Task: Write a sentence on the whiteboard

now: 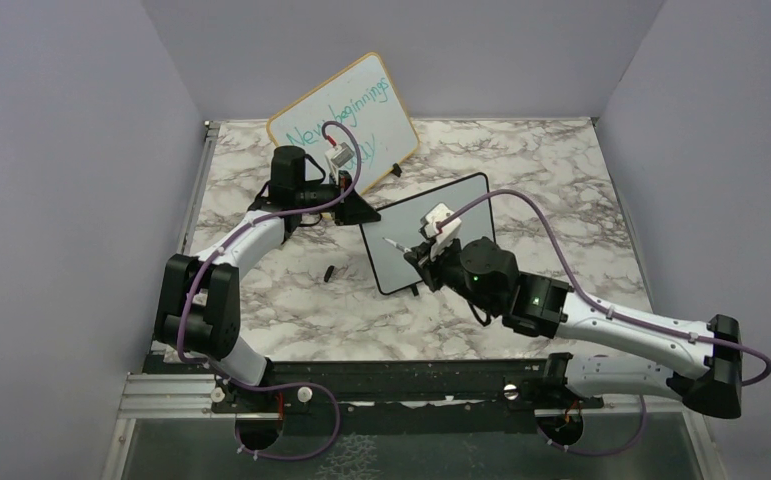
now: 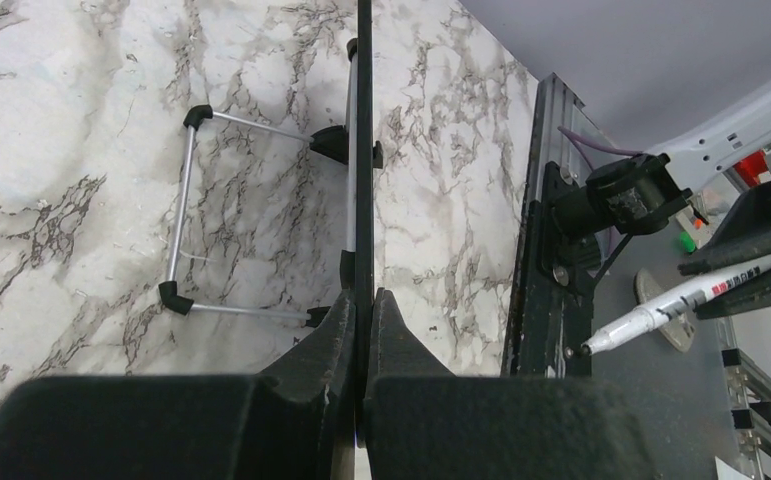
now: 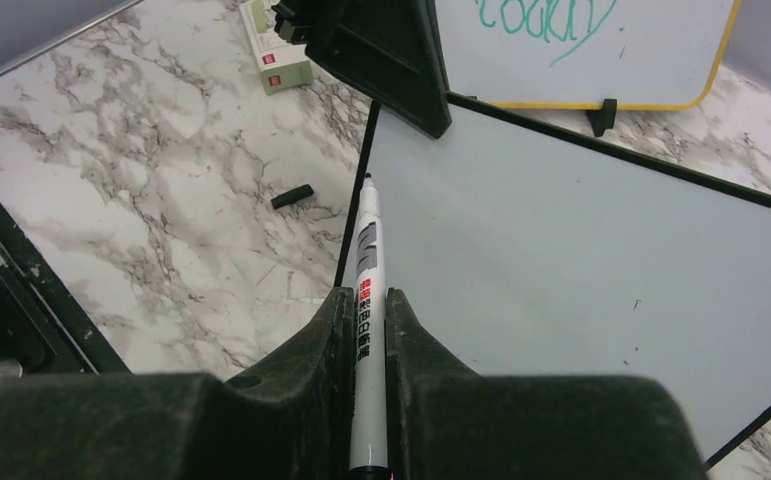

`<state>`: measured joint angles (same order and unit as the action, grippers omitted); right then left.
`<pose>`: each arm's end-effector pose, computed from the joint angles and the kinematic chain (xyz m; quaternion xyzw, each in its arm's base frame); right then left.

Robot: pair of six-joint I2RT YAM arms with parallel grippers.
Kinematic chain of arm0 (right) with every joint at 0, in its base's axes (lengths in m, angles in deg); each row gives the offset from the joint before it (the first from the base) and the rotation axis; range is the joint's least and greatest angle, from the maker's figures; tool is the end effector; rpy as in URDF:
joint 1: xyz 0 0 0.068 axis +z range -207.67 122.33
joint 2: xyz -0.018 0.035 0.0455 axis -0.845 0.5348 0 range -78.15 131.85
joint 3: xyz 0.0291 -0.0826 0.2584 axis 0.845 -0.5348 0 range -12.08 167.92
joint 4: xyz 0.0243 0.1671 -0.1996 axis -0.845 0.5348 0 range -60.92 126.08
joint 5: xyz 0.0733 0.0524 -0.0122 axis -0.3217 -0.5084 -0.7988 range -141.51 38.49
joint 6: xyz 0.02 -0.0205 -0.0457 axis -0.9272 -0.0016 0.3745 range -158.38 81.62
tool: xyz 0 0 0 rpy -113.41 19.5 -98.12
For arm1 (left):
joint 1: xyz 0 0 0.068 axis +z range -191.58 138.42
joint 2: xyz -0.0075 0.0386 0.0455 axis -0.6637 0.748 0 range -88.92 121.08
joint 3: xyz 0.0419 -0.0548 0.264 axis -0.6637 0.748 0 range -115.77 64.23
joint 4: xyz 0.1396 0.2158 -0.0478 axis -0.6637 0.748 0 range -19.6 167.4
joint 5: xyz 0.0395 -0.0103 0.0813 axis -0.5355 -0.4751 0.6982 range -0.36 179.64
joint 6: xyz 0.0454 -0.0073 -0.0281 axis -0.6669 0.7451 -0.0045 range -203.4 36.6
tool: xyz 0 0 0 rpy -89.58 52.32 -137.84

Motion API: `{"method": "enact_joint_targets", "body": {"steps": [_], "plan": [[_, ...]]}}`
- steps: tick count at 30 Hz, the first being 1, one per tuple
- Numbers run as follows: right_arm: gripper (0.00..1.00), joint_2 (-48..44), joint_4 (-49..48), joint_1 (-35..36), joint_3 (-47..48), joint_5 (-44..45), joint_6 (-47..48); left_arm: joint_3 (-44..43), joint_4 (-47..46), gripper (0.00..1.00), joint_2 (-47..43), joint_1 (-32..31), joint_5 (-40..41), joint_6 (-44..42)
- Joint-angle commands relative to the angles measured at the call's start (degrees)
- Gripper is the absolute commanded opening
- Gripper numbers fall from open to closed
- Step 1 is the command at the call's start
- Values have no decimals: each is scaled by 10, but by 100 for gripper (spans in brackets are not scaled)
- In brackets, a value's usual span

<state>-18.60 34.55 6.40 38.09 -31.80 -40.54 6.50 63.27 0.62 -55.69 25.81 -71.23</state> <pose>0.1163 0.2121 0.3328 -0.3122 0.7233 0.2147 0.5773 0.3212 -0.1138 0.2620 0.2974 0.7096 -0.5376 0.3450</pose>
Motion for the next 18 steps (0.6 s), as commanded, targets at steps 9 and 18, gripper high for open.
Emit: {"method": "enact_joint_targets", "body": {"steps": [9,18], "plan": [[1,61,-102,44,-9,113,-6,13,24,0,-21,-3,1,-33],[0,95,-178,51,-30,139,-9,16,20,0,-19,-2,16,-26]]}}
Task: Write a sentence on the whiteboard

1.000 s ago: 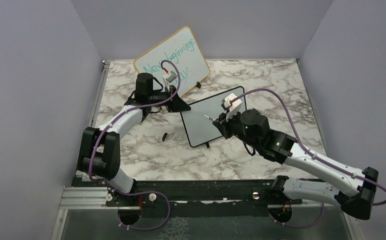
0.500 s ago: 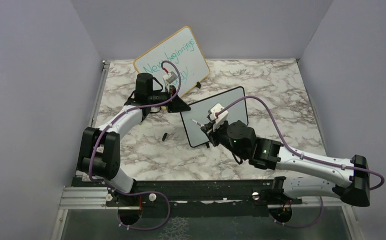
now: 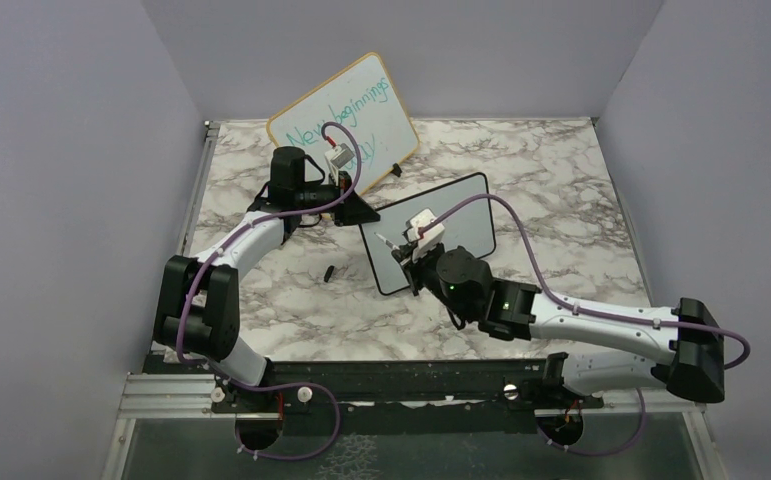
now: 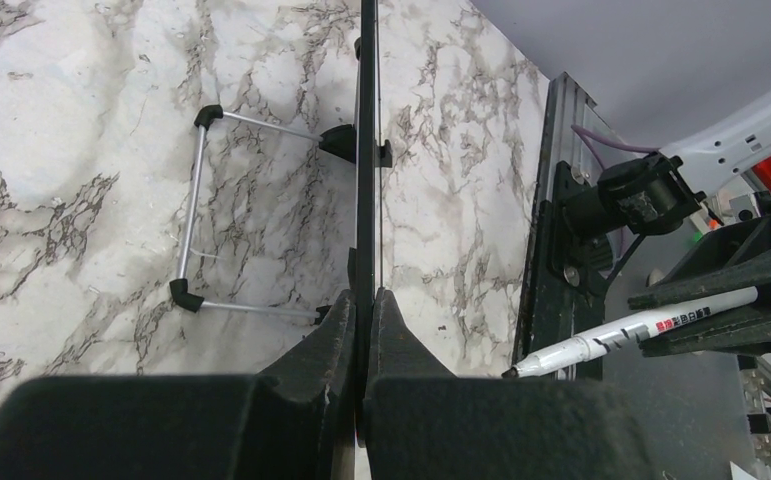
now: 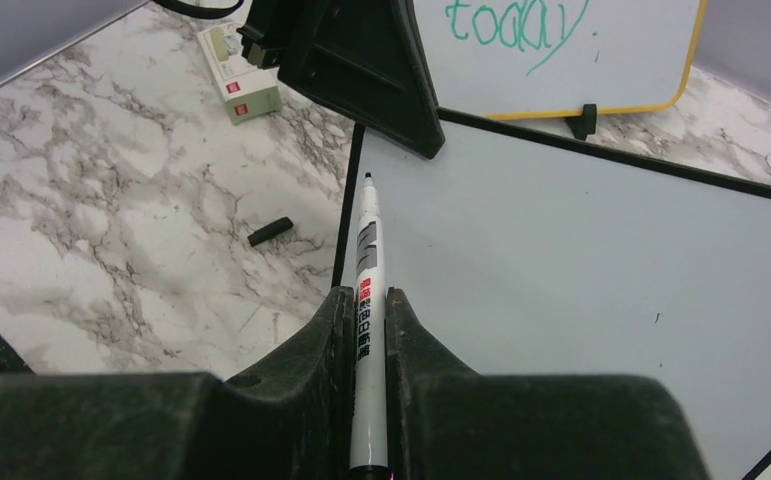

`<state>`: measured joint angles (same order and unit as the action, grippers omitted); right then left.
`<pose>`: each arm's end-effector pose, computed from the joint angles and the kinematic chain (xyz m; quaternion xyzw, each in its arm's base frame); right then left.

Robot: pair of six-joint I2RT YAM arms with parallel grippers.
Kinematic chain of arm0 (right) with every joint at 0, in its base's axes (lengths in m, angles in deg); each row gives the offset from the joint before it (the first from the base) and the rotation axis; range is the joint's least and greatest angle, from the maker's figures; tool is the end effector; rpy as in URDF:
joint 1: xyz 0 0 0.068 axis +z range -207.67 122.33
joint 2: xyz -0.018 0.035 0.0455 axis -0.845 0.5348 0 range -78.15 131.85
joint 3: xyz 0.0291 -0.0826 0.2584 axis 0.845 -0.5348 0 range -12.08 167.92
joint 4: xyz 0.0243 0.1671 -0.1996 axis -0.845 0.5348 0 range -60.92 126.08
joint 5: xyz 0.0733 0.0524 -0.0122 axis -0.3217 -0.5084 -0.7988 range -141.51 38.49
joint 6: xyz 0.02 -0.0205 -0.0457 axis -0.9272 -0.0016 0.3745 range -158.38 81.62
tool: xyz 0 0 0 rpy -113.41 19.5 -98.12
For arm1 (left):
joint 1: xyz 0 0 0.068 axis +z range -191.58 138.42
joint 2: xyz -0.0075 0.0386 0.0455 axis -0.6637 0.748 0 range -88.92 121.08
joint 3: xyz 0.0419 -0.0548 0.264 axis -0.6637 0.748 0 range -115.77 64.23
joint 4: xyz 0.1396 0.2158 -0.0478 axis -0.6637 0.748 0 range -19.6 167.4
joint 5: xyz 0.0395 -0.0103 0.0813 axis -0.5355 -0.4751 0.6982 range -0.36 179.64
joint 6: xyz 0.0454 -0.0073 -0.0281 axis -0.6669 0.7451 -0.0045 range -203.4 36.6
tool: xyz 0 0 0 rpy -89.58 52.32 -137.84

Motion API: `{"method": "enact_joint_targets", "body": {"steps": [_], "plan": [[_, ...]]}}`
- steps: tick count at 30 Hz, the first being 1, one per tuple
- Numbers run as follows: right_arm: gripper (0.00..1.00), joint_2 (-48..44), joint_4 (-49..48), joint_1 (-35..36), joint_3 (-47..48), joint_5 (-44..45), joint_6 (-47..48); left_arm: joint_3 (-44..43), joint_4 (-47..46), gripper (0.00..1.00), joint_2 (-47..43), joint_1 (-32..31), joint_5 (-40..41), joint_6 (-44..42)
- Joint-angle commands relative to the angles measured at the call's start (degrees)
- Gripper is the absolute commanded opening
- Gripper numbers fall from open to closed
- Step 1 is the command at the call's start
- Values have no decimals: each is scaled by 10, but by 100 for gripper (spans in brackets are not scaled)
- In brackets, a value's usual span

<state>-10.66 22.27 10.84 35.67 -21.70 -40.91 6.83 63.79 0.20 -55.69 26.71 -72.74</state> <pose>0.1160 0.2466 0.3076 -0.2772 0.7212 0.1861 0.6069 0.3196 -0.1131 0.2615 0.3016 0.7110 -0.5284 0.3525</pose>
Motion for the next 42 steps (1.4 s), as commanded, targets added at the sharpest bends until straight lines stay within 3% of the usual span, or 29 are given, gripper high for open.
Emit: {"method": "enact_joint_targets", "body": {"steps": [1,12,42], "plan": [[1,21,-60,9,-5,43,-1,14,14,0,-15,-2,8,-11],[1,94,-67,39,36,134,36,21,-4,0,-13,-2,16,-3],[1,158,28,48,118,166,0,21,-4,0,-13,-2,18,0]]}}
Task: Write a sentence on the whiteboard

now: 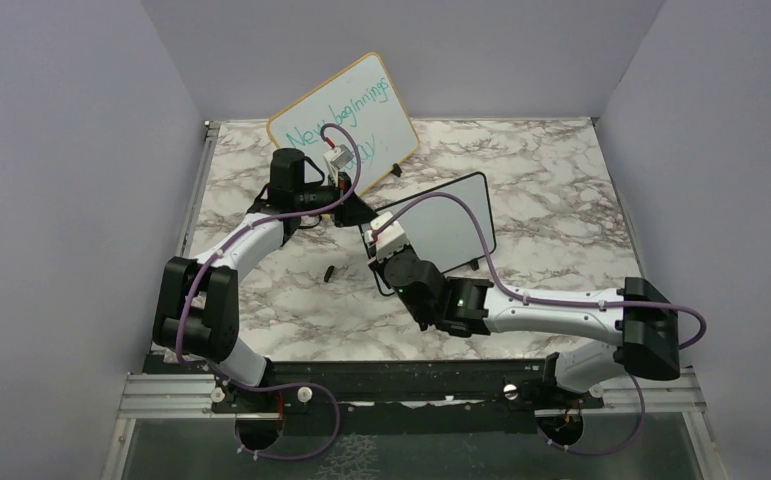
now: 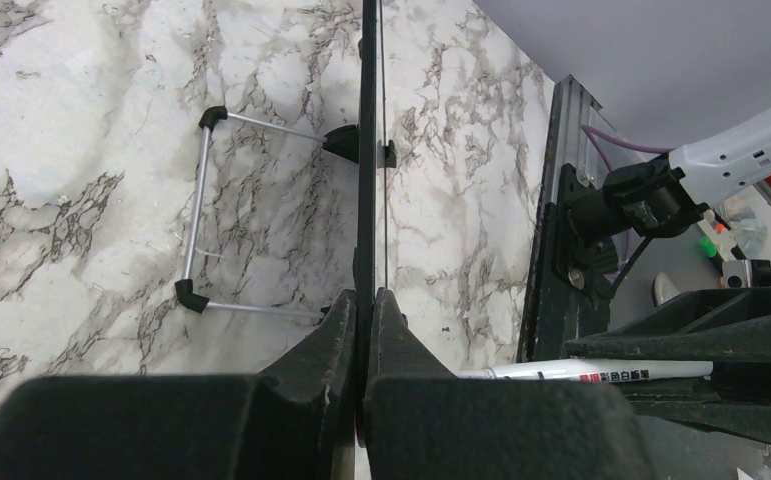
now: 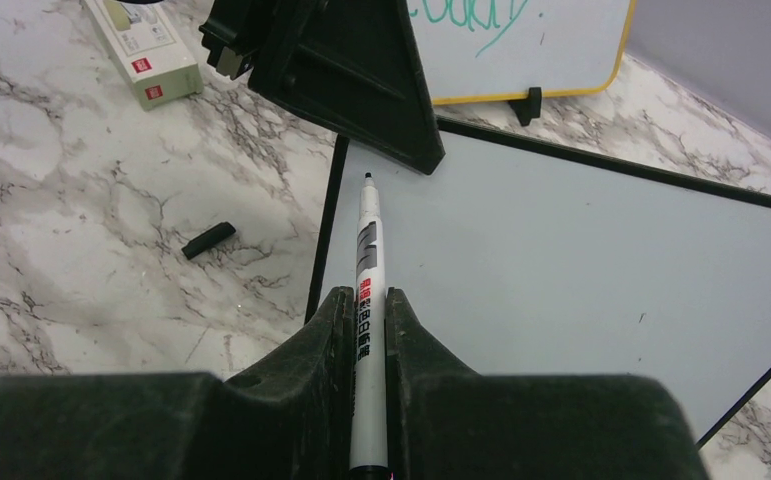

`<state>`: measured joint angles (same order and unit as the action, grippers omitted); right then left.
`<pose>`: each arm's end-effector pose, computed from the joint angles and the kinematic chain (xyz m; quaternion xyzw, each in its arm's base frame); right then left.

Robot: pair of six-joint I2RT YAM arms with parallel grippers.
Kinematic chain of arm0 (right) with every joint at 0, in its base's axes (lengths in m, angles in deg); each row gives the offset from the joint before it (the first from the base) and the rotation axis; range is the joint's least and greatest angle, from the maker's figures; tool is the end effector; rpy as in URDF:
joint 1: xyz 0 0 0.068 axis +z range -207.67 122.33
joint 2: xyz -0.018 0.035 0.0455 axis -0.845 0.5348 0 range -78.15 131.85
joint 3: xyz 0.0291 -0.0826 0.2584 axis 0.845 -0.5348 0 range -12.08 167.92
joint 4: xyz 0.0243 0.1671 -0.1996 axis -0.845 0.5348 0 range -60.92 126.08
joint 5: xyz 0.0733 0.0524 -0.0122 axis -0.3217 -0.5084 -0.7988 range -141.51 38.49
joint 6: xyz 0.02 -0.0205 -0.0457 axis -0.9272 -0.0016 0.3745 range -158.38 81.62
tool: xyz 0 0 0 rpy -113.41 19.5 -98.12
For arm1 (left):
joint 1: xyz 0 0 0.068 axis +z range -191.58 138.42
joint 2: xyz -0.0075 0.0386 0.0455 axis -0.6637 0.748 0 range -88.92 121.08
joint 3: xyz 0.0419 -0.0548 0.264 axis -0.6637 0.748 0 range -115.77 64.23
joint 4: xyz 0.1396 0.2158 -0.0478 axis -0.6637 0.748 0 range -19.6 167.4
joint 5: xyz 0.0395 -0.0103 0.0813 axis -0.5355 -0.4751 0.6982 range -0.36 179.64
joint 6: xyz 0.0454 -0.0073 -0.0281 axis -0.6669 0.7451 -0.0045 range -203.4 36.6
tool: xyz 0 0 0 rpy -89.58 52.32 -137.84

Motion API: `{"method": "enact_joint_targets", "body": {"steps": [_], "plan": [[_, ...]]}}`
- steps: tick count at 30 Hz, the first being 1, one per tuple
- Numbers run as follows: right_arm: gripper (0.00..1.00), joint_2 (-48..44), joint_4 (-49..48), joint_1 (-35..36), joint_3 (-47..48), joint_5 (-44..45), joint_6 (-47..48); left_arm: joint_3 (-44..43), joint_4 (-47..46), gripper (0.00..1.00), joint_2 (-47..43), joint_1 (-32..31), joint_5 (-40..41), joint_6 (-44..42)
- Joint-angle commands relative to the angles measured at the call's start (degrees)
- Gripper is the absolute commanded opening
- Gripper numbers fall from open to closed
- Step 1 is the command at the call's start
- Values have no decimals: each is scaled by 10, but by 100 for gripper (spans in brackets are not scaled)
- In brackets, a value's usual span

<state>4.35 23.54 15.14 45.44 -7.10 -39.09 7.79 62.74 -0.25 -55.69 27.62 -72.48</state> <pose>0.1203 0.3048 0.2931 -0.2684 0.7395 0.0729 0.6131 0.3178 -0.1124 0.2599 0.2984 0.7130 -0.5235 0.3583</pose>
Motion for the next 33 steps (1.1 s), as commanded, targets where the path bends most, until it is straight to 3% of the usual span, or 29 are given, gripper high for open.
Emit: {"method": "enact_joint_targets", "body": {"steps": [1,33], "plan": [[0,9,19,5,23,17,-19,12,6,0,-8,-2,10,-3],[0,49,54,5,52,43,-41,13,0,0,-7,-2,4,2]]}}
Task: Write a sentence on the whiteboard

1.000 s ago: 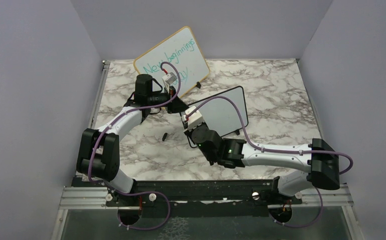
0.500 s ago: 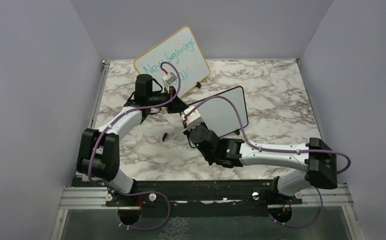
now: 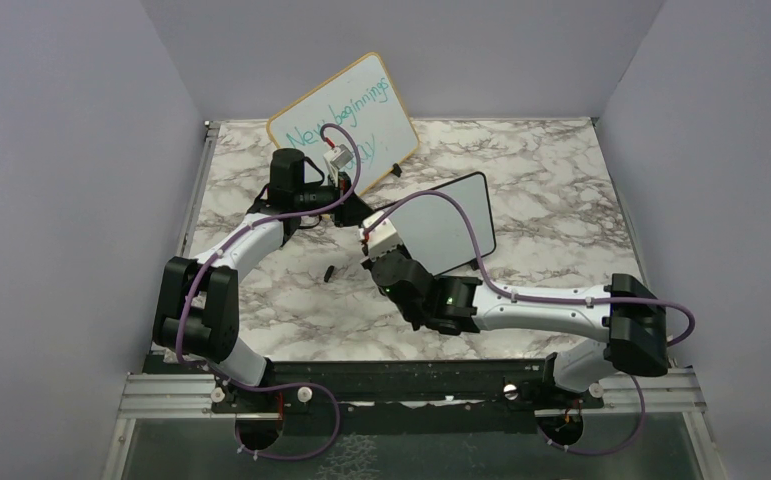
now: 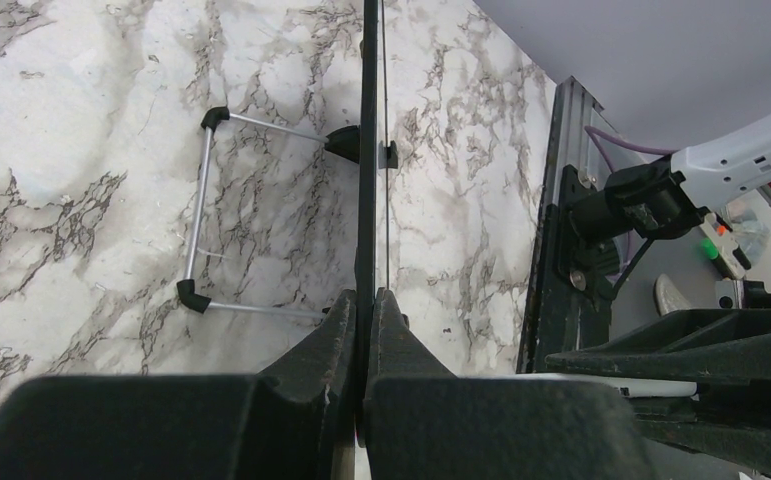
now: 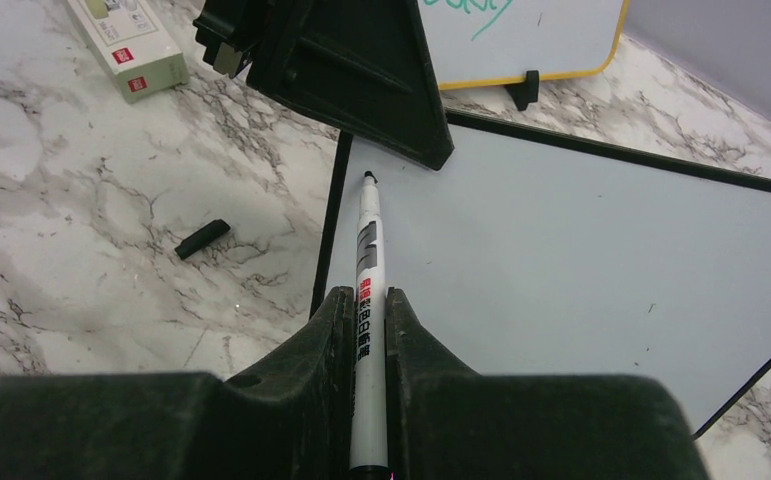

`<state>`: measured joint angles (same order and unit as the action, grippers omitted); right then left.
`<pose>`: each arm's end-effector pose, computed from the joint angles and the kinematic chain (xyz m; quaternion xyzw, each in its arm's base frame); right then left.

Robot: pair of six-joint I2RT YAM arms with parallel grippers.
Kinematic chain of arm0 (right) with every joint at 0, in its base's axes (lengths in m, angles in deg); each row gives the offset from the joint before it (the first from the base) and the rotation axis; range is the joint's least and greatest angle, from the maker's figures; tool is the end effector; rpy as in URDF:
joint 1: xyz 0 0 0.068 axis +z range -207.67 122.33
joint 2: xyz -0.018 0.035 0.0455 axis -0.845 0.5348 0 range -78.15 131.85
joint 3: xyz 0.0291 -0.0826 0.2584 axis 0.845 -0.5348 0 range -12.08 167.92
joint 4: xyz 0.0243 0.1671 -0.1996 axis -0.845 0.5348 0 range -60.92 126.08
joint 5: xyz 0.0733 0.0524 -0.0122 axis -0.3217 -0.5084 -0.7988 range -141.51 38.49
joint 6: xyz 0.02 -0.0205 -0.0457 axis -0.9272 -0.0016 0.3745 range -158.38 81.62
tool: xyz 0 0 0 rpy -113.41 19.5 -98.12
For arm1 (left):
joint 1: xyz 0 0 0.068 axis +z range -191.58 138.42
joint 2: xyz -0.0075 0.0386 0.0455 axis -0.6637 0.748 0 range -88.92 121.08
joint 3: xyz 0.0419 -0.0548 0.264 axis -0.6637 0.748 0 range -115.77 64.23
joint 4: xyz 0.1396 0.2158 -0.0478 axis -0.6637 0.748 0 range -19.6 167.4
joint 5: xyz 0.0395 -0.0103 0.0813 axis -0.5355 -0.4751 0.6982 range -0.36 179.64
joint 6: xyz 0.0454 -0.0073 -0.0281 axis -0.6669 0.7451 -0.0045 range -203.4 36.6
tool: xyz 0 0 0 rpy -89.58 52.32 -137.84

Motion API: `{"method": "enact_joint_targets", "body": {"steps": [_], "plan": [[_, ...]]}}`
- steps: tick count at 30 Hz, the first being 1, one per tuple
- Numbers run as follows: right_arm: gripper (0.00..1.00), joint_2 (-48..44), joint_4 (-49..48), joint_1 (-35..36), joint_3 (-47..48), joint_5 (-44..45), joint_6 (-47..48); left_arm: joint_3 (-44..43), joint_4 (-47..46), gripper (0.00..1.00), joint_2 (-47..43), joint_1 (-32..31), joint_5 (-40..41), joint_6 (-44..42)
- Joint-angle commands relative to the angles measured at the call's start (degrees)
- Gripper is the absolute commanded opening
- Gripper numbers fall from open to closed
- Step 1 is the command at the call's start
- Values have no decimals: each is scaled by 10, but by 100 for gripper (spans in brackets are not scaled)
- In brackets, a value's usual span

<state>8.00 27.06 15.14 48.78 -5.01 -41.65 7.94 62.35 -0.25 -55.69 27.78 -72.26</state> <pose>0.1250 0.3171 0.2876 -0.2593 0.7541 0.0518 0.6011 0.3178 -0.1124 0.2596 0.2973 0.7132 -0.5231 0.3595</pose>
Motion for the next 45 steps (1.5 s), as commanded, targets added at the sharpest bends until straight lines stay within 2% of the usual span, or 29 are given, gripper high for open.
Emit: {"method": "enact_joint_targets", "body": {"steps": [1,20,37,45], "plan": [[0,13,19,5,19,22,-17,11,4,0,-7,-2,3,0],[0,17,91,5,26,10,-58,12,-1,0,-5,-2,0,5],[0,9,114,5,26,-8,-73,14,-4,0,-5,-2,0,7],[0,-29,38,5,4,-23,-28,14,-5,0,-5,-3,-1,8]]}}
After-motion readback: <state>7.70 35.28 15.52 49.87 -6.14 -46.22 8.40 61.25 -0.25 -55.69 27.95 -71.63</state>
